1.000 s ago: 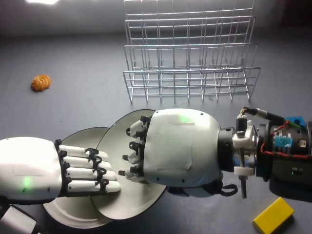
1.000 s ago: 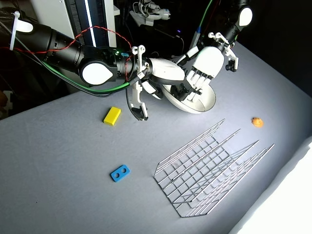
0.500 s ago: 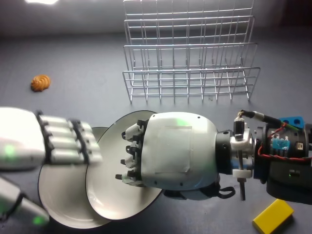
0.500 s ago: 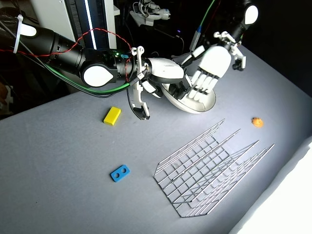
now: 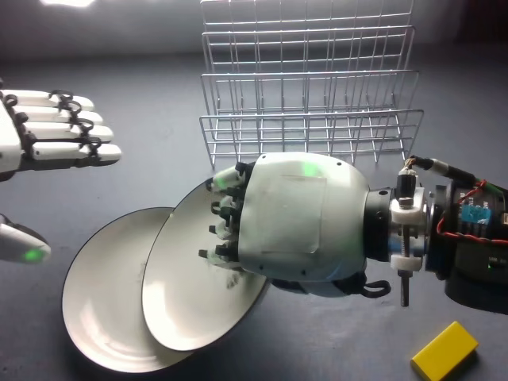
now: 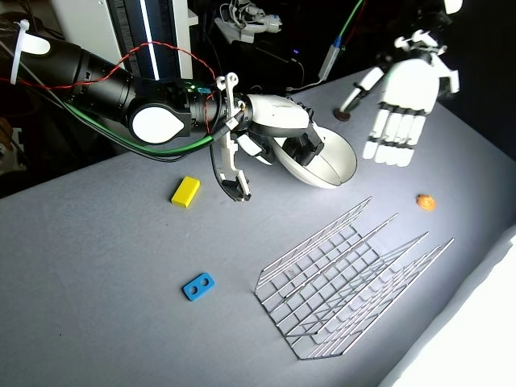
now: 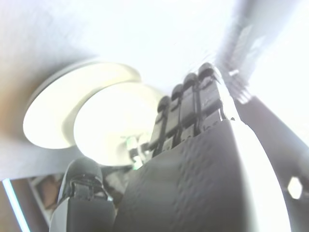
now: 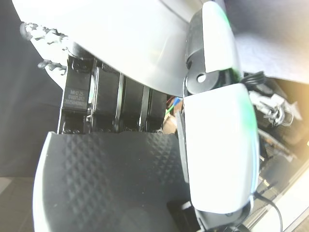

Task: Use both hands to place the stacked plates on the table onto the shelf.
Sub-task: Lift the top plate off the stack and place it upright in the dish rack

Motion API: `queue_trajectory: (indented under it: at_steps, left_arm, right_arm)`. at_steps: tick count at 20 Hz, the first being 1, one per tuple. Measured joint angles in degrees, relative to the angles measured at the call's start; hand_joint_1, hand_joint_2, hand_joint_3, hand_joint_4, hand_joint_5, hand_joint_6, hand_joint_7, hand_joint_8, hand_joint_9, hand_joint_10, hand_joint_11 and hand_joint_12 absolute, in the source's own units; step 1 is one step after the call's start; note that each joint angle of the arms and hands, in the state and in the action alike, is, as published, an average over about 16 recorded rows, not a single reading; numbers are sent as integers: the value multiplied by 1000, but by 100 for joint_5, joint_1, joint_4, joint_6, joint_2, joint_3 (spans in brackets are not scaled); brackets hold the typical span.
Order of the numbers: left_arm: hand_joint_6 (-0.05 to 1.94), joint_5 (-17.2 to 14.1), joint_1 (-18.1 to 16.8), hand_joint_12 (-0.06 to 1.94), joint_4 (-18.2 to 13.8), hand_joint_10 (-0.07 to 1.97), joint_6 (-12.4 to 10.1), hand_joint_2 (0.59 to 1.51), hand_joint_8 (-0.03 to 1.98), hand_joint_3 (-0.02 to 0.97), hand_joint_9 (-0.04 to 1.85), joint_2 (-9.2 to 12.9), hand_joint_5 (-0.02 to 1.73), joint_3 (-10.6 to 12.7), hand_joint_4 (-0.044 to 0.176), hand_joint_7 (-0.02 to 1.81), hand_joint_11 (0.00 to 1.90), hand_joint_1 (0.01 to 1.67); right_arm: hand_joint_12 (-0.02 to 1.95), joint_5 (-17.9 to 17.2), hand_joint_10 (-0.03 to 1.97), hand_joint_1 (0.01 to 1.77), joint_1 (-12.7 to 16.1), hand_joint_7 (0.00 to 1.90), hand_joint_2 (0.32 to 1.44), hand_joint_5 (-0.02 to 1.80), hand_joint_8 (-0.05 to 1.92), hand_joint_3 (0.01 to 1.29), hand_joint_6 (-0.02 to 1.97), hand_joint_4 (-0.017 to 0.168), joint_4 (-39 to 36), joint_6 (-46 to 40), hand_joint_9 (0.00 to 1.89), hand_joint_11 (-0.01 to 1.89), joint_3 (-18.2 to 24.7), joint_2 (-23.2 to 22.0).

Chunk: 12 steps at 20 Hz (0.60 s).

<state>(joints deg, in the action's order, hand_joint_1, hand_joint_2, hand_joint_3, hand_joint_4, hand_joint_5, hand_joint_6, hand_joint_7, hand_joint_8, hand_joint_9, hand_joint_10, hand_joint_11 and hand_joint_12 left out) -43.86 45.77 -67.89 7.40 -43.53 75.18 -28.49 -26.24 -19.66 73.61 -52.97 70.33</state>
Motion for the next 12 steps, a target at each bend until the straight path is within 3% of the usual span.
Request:
queue_trajectory:
  at_steps: [12]
  left_arm:
    - [18, -43, -340, 11, -187, 7, -2, 1125, 0, 20, 19, 66, 18, 547, 3, 28, 18, 23]
  right_arm:
    - [1448, -336, 727, 1202, 193, 1012, 1033, 887, 1015, 13, 1017, 4, 208, 244, 949, 644, 100, -117]
